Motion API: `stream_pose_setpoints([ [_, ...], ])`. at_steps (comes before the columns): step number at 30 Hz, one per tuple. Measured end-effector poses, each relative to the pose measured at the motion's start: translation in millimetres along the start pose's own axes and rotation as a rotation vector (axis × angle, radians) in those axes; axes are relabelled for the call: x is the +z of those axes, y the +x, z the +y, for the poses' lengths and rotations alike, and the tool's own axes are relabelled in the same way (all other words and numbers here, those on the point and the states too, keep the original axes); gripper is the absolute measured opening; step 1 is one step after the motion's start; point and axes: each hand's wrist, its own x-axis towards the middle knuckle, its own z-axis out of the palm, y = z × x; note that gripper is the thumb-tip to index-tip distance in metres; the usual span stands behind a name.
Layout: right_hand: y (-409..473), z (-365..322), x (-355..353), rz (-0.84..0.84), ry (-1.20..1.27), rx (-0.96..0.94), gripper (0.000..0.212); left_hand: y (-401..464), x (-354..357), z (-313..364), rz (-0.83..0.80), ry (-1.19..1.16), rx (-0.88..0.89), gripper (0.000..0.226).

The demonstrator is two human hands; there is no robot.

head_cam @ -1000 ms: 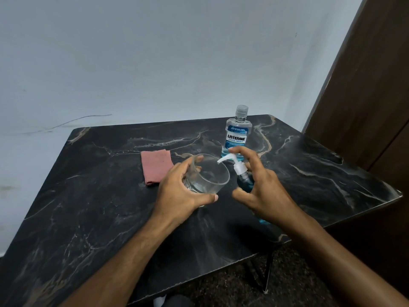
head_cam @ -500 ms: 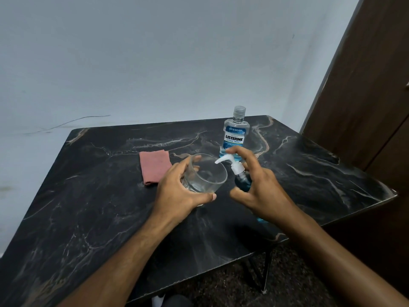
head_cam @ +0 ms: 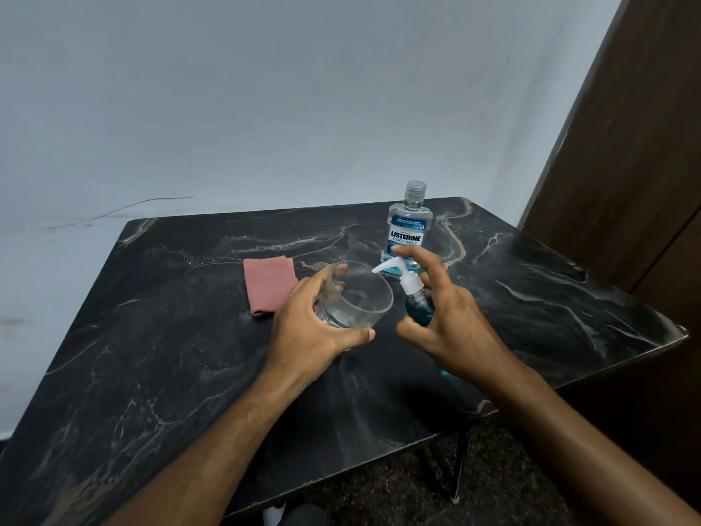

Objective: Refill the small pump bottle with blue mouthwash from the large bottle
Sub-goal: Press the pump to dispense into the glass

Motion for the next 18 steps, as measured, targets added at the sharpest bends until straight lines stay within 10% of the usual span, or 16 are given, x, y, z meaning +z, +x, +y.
stream_pose_setpoints([
  [18,-2.4,6.4,1.8,0.034,-0.023,0.002,0.073,-0.2,0.1,-0.5,0.004,-0.034,-0.008,0.089],
])
